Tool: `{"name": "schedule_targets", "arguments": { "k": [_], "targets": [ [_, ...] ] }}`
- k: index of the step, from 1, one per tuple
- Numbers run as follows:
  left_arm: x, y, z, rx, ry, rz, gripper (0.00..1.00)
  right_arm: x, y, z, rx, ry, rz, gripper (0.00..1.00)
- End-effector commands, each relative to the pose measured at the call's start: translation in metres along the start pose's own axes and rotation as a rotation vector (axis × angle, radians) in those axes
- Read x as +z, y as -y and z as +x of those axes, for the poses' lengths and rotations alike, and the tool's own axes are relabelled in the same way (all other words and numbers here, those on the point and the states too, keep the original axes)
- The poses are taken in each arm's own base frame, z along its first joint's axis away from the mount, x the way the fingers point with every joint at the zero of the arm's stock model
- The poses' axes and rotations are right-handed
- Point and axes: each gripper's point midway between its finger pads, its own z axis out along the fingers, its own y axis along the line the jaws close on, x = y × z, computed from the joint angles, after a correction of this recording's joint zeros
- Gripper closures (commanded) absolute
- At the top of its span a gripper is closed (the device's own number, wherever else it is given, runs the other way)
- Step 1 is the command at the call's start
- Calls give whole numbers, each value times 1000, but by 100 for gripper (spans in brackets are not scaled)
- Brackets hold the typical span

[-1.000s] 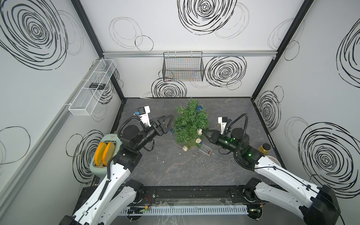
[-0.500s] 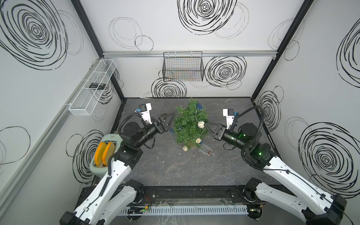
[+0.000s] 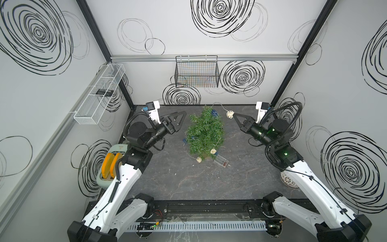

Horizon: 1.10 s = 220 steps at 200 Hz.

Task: Remove string lights from the small christmas tree
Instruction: Pick up the light string from the Christmas tree, then remove the light string from the Christmas tree.

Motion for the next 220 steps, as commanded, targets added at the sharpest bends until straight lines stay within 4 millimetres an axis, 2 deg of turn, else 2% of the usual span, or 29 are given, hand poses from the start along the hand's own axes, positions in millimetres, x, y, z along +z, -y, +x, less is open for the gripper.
{"name": "schedule_targets", "arguments": {
  "k": [1, 45, 85, 144, 190, 220],
  "targets": [
    [4, 16, -27, 50, 62, 70, 3, 6, -28, -27, -24, 40, -103, 100],
    [21, 13, -40, 69, 59, 149, 1, 42, -42, -54, -41, 20, -181, 100],
    [42, 13, -38, 101, 34, 210, 0, 78, -60, -66, -57, -34, -279, 100],
    [83, 15, -18, 173, -54, 258, 3, 113, -71, -60, -64, -104, -355, 100],
    [108, -3, -1, 198, -115, 216, 8, 128, -78, -52, -73, -147, -393, 100],
    [119, -19, 0, 190, -119, 181, 14, 134, -79, -47, -77, -165, -406, 100]
  ]
}}
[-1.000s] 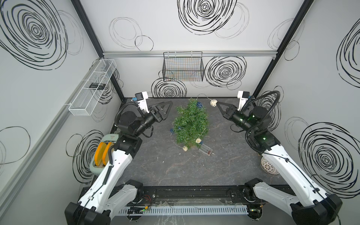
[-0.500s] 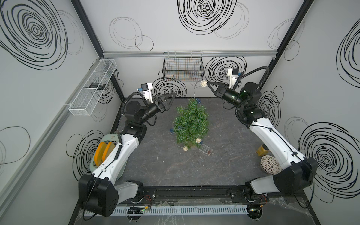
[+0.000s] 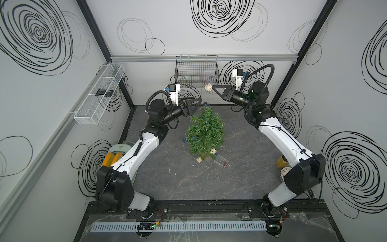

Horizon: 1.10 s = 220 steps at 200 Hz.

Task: Remove string lights from the small christmas tree
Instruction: Remove the light string from the Christmas tree.

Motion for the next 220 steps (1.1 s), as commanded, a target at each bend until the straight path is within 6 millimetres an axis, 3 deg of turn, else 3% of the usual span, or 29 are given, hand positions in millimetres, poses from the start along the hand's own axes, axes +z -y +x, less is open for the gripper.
{"name": "schedule_targets", "arguments": {
  "k": [1, 53, 144, 220],
  "targets": [
    [8, -1, -10, 52, 17, 6, 14, 3, -24, -6, -49, 1, -74, 100],
    [18, -26, -15, 36, 28, -40, 25, 12, -28, 1, -60, -29, -91, 100],
    [7, -48, -29, 128, 102, -209, 22, 14, -40, 11, -74, -57, -115, 100],
    [16, -46, -49, 154, 144, -183, 44, 10, -53, 20, -89, -76, -129, 100]
  ]
}}
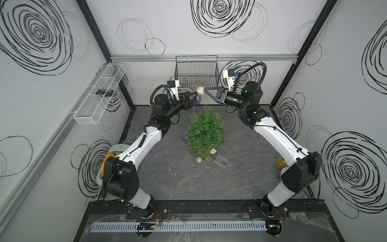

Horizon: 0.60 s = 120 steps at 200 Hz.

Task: Remove string lights from the small christmas tree
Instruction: Remove the light string from the Christmas tree.

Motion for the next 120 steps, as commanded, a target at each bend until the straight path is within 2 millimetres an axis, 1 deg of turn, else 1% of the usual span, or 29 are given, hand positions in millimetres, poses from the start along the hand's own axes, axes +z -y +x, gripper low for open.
{"name": "schedule_targets", "arguments": {
  "k": [1, 11, 39, 50, 84, 87, 100, 120],
  "targets": [
    [3, 8, -25, 53, 67, 29, 44, -8, -26, -6, -49, 7, -38, 100],
    [3, 8, -25, 55, 66, 30, 49, -10, -24, -5, -49, 7, -32, 100],
    [4, 8, -26, 60, 68, 33, 66, -12, -23, -2, -45, 4, -27, 100],
    [5, 8, -27, 60, 69, 32, 71, -13, -23, -2, -45, 5, -26, 100],
    [3, 4, -36, 70, 82, 1, 95, -18, -22, -3, -44, 15, -13, 100],
    [2, 4, -37, 70, 84, -4, 100, -19, -22, -3, -45, 18, -12, 98],
    [0, -1, -39, 61, 87, -26, 100, -22, -19, -6, -35, 33, 4, 84],
    [-7, -8, -44, 47, 102, -52, 100, -32, -20, -13, -22, 67, 7, 55]
  ]
}}
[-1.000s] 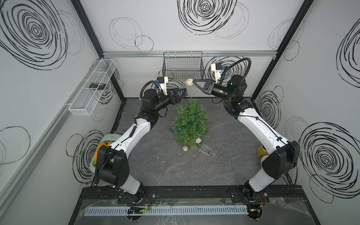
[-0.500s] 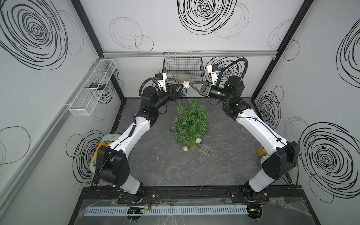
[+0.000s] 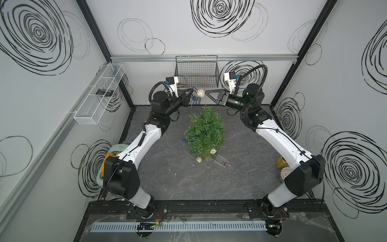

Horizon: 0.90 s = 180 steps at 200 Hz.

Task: Remove string lights from the small christmas tree
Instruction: Remove the light string from the Christmas tree.

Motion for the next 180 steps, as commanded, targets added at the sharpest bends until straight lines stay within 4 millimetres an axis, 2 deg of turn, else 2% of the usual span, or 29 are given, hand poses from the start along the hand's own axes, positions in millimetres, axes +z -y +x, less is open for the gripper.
{"name": "schedule_targets", "arguments": {
  "k": [1, 16, 38, 71, 107, 158, 180],
  "targets": [
    [-9, -5, -26, 16, 70, -33, 100, -20, -23, -21, -32, 71, -26, 53],
    [-16, -11, -30, 0, 84, -55, 100, -30, -26, -27, -35, 97, -22, 37],
    [-28, -16, -36, -12, 92, -88, 100, -46, -30, -36, -43, 141, 7, 31],
    [-58, -23, -41, -38, 115, -164, 100, -75, -36, -42, -71, 225, 63, 26],
    [-98, -18, -41, -36, 133, -235, 100, -99, -43, -34, -104, 273, 120, 21],
    [-139, -28, -56, -27, 179, -344, 100, -118, -51, -14, -107, 268, 114, 21],
    [-151, -40, -59, -21, 193, -413, 100, -124, -54, -7, -107, 264, 113, 21]
  ]
}}
